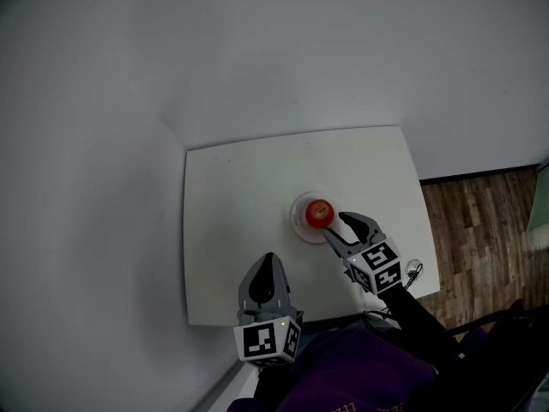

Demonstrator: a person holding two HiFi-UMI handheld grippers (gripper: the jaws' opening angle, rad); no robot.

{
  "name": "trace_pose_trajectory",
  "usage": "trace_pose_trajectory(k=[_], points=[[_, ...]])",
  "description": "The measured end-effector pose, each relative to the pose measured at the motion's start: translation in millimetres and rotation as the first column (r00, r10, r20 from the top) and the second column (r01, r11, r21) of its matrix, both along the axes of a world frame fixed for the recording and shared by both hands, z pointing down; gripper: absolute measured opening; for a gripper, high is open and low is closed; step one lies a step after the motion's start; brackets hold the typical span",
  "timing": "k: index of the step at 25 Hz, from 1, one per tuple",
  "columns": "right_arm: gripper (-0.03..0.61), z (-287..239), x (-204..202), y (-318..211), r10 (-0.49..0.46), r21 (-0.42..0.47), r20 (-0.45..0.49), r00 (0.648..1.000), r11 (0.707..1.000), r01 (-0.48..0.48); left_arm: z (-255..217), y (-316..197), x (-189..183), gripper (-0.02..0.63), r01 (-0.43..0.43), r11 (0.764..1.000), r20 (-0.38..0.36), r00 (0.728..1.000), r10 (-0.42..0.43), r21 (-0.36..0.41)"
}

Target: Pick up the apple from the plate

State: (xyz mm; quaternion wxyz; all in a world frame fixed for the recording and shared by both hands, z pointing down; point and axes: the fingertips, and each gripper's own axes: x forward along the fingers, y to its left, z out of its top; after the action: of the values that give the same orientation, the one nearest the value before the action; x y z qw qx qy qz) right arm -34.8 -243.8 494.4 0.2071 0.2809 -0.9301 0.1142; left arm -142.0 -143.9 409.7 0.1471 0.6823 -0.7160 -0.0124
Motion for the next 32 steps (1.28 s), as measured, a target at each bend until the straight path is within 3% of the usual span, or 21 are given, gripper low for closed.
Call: trace_pose_trajectory(k=[5,15,18,32], points=[[0.214,28.6,-10.7,-14.1,0.003,-0.034,-0.061,0.998,0.999,-0.006,4.0,-2.5,-14.4,0.005,-0.033,0.999,0.027,0.999,0.034,-0.03],[0.337,57.3,-31.7,-34.9,0.003,-0.03,-0.12,0.993,1.0,-0.006,14.6,-2.7,-30.7,0.005,-0.024,0.998,0.032,0.999,0.026,-0.055],[0.351,65.8,-34.3,-39.3,0.013,-0.037,-0.135,0.991,0.999,-0.018,15.6,-2.4,-34.5,0.005,-0.009,0.999,0.008,1.0,0.009,-0.045],[0.367,90.8,-41.2,-48.6,0.011,-0.111,-0.179,0.984,0.993,-0.031,23.8,-3.4,-50.9,0.005,-0.009,0.997,0.032,0.999,0.011,-0.078]])
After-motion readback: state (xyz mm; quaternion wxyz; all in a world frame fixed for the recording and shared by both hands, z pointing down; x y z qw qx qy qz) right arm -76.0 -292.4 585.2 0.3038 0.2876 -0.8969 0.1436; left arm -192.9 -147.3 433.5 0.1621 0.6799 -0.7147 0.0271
